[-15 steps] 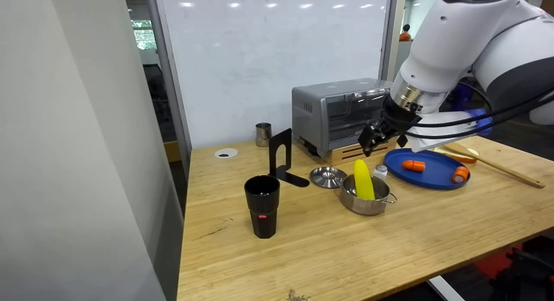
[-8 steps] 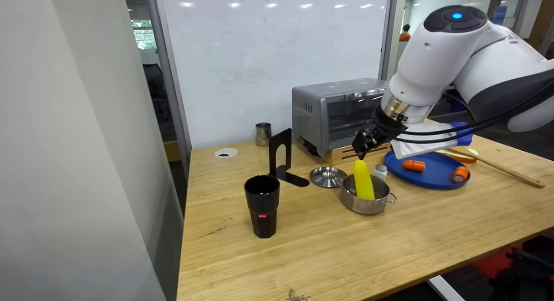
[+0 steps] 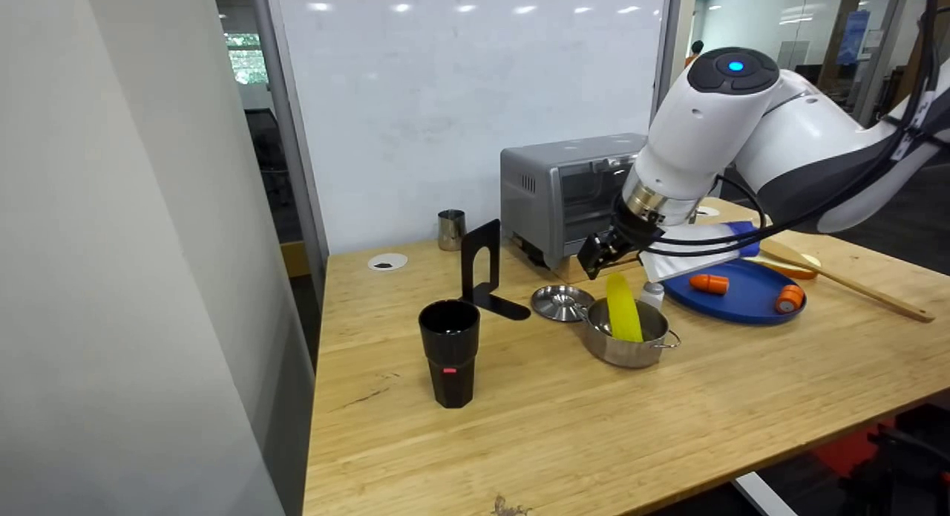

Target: Take the maize cob from the pot and place it on the plate. Then, pick up the lid and cover the pot

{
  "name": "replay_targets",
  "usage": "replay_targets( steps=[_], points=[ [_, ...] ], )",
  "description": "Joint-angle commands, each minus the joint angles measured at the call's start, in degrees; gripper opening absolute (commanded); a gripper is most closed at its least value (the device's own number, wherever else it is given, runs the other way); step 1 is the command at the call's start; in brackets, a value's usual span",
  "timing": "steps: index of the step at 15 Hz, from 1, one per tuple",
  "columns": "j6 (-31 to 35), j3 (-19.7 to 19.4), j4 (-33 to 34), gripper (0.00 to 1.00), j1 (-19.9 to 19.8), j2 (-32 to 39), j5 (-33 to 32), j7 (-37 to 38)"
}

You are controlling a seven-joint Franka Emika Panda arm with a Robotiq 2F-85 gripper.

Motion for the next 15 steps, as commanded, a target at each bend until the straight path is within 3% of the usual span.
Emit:
replay_targets(
  steps=[1, 15],
  points=[
    [1.20, -0.40, 3.45, 1.00, 0.26, 4.47, -5.31, 3.40],
    [0.61, -0.51, 2.04, 1.00, 0.81, 4.87, -6.92, 8.53]
  ],
)
